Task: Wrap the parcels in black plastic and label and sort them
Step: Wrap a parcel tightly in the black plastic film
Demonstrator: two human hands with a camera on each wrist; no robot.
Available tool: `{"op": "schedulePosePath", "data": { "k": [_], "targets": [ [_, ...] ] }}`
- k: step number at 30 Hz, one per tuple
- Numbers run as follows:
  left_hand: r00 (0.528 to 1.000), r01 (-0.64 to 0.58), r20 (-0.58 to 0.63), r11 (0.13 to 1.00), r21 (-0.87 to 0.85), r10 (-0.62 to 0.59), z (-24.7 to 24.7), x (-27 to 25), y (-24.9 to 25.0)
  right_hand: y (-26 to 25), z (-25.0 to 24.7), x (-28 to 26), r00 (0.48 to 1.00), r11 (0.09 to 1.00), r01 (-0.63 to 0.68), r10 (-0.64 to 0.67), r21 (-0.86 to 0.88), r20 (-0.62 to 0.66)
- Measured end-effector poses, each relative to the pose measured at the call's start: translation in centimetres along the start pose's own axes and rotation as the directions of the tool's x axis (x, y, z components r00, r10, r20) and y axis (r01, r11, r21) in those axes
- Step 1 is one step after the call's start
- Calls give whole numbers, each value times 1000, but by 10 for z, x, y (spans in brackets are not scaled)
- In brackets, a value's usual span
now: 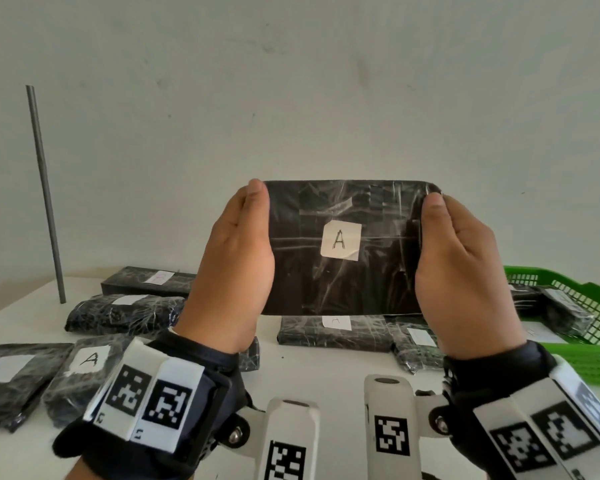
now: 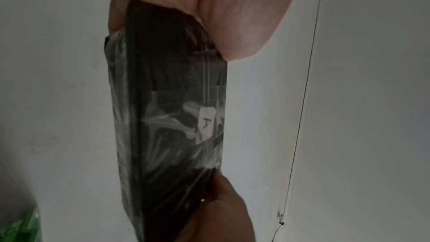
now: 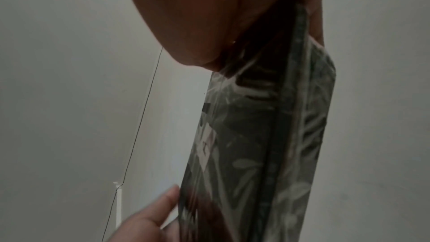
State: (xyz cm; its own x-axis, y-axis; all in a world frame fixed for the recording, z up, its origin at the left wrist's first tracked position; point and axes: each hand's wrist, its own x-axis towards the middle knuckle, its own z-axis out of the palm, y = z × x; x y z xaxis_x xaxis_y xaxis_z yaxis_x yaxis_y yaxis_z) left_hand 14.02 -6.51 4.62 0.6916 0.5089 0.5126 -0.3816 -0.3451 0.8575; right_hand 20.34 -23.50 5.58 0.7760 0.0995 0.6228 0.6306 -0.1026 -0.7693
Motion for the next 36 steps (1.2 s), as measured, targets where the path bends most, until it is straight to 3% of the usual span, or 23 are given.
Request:
{"op": "schedulePosePath", "data": {
  "k": [4, 13, 20, 26, 36],
  "targets": [
    [1000, -17, 9, 1000, -22, 17, 3, -3, 3, 0, 2, -1, 996, 994, -85, 86, -65, 14],
    [1000, -16, -6, 991, -132, 16, 6, -9, 4, -3, 7, -8, 996, 978, 42, -58, -204, -72],
    [998, -54, 0, 989, -141, 55, 10, -11, 2, -5, 8, -10, 992, 977, 38, -63, -209, -112],
    [998, -50, 20, 989, -141, 53, 5, -7, 0, -10, 7, -14, 995, 963, 82, -96, -255, -40],
    [993, 26, 119, 983, -180, -5, 2, -1, -5, -7, -8, -8, 997, 966, 53, -36, -252, 72]
  ]
}}
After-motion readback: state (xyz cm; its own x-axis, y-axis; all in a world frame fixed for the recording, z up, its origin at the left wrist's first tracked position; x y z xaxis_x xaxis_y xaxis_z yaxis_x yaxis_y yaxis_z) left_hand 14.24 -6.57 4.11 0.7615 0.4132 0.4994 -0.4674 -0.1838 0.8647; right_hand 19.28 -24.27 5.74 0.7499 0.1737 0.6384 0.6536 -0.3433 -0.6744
